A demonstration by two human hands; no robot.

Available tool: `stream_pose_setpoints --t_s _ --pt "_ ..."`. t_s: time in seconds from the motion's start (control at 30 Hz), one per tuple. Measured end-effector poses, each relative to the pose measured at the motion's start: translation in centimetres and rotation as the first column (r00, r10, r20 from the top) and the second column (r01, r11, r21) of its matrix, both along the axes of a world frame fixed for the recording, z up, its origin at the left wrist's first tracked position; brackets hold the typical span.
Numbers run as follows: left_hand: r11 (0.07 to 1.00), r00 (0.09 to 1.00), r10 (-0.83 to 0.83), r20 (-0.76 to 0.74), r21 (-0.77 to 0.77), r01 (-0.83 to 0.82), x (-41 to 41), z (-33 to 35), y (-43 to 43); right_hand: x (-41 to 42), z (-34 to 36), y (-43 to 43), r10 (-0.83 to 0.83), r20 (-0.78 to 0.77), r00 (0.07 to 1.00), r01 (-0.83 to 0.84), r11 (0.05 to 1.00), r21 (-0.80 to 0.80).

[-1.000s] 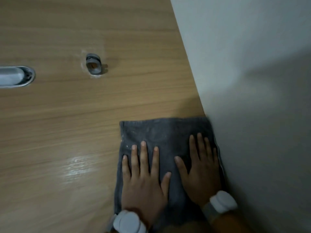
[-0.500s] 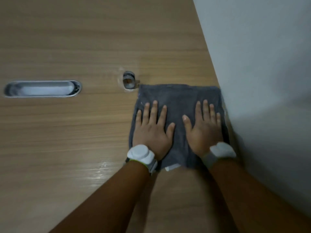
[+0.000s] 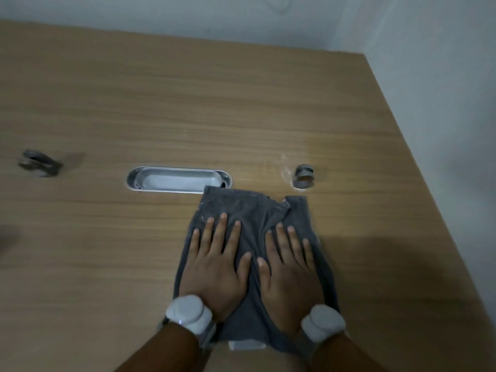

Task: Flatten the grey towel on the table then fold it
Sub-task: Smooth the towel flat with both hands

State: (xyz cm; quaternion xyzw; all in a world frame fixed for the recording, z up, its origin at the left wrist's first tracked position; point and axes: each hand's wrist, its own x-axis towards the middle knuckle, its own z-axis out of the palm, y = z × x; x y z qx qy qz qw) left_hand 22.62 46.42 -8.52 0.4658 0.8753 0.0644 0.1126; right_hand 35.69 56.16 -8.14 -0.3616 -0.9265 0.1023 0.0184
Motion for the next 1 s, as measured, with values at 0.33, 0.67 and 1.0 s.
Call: stream_pose_setpoints --t_s 0.33,0.67,1.0 --pt "0.999 0.999 -0.009 -0.034 0.043 0.01 -12.9 -1.0 9.9 -14.4 -1.9 8.3 -0.056 -0.042 0.998 0.055 0.998 -0.025" --pt "0.999 0.995 0.037 -0.098 0.039 -0.033 -19.2 -2.1 17.5 -21.0 -1.0 17.8 -0.402 0.02 0.915 0.402 0.91 -0.101" --pt "0.997 0.997 -0.01 -0.079 0.075 0.016 -10.5 -1.0 9.4 -12.6 -1.3 9.5 -0.107 -0.088 0.99 0.101 0.992 -0.074"
